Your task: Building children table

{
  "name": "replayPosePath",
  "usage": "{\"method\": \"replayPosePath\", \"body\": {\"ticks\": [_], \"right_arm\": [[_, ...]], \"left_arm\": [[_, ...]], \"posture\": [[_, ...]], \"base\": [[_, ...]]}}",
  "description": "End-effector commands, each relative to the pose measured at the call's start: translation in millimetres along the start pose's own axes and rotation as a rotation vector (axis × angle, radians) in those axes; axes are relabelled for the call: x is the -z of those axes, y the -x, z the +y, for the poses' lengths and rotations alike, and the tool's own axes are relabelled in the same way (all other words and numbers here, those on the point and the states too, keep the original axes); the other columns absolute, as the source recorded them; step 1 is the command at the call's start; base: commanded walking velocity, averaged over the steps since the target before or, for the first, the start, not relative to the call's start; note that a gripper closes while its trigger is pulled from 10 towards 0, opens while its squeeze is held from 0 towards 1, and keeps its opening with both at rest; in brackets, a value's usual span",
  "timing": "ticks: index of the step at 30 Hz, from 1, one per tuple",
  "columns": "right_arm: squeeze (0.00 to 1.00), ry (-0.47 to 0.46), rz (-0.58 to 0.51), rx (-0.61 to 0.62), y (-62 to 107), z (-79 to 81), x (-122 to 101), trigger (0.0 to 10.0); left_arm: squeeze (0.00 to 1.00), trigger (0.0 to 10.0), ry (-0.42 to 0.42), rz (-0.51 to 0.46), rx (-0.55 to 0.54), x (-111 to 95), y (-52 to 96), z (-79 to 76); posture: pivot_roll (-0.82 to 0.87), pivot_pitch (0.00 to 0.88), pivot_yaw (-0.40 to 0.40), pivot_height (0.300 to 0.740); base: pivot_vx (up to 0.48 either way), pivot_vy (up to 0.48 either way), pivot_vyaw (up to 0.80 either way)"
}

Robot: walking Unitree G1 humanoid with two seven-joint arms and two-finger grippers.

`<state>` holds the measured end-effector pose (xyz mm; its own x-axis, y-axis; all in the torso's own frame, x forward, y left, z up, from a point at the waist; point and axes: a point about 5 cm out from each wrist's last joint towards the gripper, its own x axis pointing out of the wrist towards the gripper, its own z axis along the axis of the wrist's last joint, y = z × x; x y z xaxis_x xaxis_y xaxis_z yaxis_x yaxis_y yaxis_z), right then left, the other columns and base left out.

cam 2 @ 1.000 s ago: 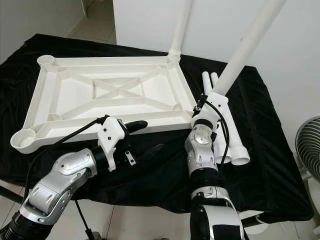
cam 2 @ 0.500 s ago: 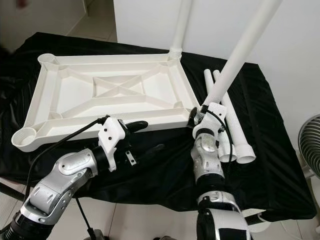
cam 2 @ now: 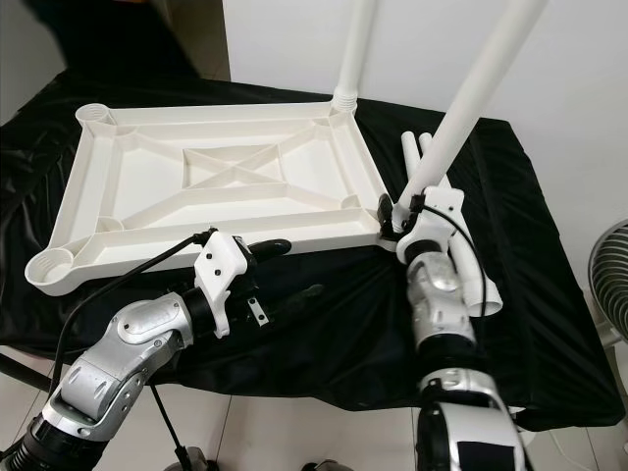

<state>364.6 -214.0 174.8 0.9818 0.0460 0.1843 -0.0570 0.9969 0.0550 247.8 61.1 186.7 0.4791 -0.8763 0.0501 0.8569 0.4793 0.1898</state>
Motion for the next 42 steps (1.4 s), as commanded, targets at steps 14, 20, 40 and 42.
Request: {"method": "replayPosePath", "body": {"ticks": [14, 20, 40, 42], "right_arm": [[0.0, 0.143, 0.081, -0.312, -3.7, -12.8, -5.7, 10.0], [0.0, 0.162, 0.123, -0.382, -3.5, -11.7, -1.7, 7.3], [0.0, 0.079, 0.223, -0.336, -0.3, 2.0, 23.4, 10.0], [0.0, 0.062, 0.216, -0.315, -0.3, 5.7, 24.3, 10.0]], "left_arm": [[0.0, 10.0, 0.032, 0.016, 0.052, 0.4, -4.9, -5.1], [0.0, 10.0, 0.029, 0.015, 0.053, -0.1, -5.3, -5.3], [0.0, 10.0, 0.032, 0.012, 0.055, -1.2, -5.8, -6.9], [0.0, 10.0, 0.033, 0.012, 0.055, -1.1, -5.7, -6.9]], "posture": [[0.14, 0.113, -0.03, 0.74], [0.14, 0.111, -0.031, 0.74], [0.14, 0.108, -0.046, 0.74], [0.14, 0.108, -0.046, 0.74]], "base": [[0.0, 0.0, 0.0], [0.0, 0.0, 0.0], [0.0, 0.0, 0.0], [0.0, 0.0, 0.0]]}}
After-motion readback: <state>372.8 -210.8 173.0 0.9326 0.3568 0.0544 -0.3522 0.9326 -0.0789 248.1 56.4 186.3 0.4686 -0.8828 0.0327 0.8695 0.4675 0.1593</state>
